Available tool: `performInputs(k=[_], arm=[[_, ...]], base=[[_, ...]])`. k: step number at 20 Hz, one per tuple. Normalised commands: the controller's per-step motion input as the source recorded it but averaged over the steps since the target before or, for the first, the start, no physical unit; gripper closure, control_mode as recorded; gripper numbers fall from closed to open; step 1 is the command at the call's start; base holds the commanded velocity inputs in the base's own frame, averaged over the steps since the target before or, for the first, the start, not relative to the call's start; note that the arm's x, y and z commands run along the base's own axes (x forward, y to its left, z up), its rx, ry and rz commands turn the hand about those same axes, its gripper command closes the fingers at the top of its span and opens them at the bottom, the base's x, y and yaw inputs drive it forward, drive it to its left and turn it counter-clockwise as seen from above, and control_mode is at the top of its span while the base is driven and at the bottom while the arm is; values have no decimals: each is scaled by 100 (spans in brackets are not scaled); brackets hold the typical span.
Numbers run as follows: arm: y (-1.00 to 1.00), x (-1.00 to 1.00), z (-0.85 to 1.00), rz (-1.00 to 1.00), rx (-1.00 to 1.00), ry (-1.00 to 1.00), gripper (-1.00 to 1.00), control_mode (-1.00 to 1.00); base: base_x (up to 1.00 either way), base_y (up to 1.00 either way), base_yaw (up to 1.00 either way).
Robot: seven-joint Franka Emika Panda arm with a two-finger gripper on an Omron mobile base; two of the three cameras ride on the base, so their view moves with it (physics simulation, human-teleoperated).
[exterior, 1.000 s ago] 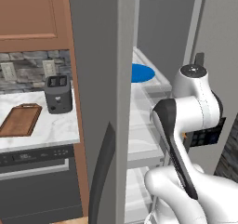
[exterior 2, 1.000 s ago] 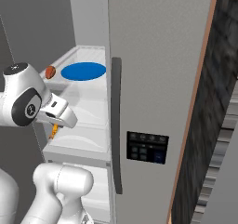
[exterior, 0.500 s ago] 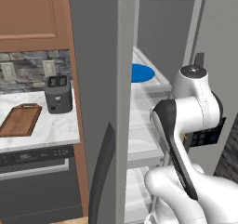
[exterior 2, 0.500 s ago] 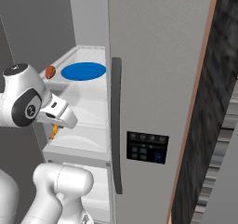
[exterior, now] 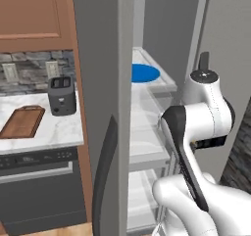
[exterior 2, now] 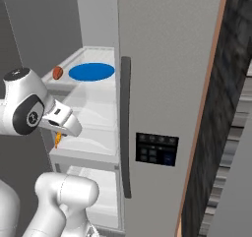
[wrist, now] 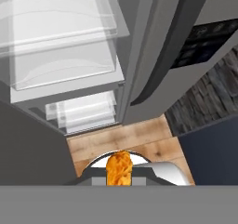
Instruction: Retrieve the shrimp from the fridge and place it on the cutting board.
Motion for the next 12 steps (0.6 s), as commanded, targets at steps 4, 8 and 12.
performInputs(k=[4, 8, 12], arm=[[0, 0, 0, 0, 0, 0, 100, 100], [0, 0, 0, 0, 0, 0, 100, 100], [0, 0, 0, 0, 0, 0, 100, 100]], base=[[-52, 0, -1], [-50, 0, 0], [-53, 0, 0]])
